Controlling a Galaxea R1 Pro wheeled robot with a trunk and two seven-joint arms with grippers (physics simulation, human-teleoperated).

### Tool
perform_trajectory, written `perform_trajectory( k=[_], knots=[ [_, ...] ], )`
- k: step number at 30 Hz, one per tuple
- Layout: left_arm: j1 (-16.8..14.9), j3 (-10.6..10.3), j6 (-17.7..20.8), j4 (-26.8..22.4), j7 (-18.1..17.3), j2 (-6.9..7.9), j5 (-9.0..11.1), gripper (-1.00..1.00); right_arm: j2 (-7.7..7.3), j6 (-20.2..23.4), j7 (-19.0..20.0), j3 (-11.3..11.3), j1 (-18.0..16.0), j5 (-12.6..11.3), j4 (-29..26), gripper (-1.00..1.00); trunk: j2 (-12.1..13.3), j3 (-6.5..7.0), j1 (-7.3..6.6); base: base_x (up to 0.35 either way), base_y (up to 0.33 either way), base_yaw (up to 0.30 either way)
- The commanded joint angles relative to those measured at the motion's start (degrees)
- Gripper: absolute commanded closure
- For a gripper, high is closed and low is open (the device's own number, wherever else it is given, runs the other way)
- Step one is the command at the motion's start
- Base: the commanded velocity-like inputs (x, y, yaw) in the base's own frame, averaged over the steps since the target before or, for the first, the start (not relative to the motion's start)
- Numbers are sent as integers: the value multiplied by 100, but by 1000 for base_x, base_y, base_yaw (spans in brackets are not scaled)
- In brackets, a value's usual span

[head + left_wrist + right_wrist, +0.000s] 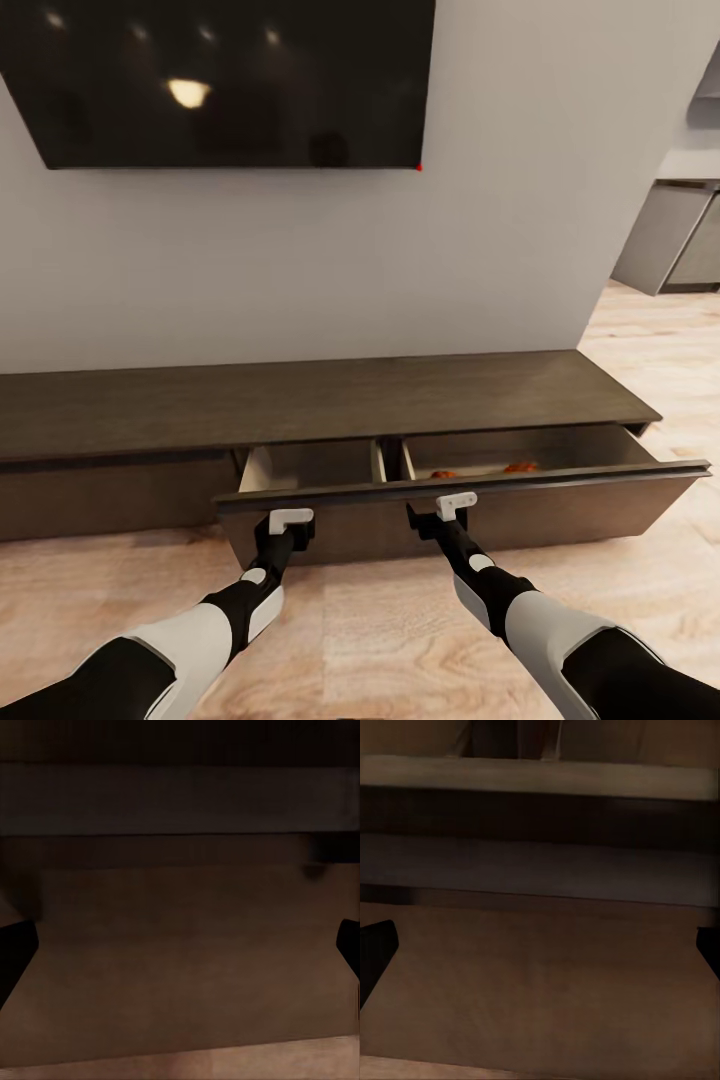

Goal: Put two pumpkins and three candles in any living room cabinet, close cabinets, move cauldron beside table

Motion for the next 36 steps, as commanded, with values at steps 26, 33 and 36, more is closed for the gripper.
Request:
perform_trajectory(
  k=[26,33,36],
  knots=[
    [-6,-72,-6,5,37,7,11,-100,0,-22,12,40,-5,-50,9,-100,-2,-5,0,88,0,0],
    [-6,-72,-6,8,38,7,11,-100,0,-22,12,40,-5,-47,9,-100,-2,-5,0,171,0,0],
    [-4,-72,-6,9,38,7,11,-100,0,-22,12,40,-4,-47,9,-100,-2,-5,0,24,0,0]
  ],
)
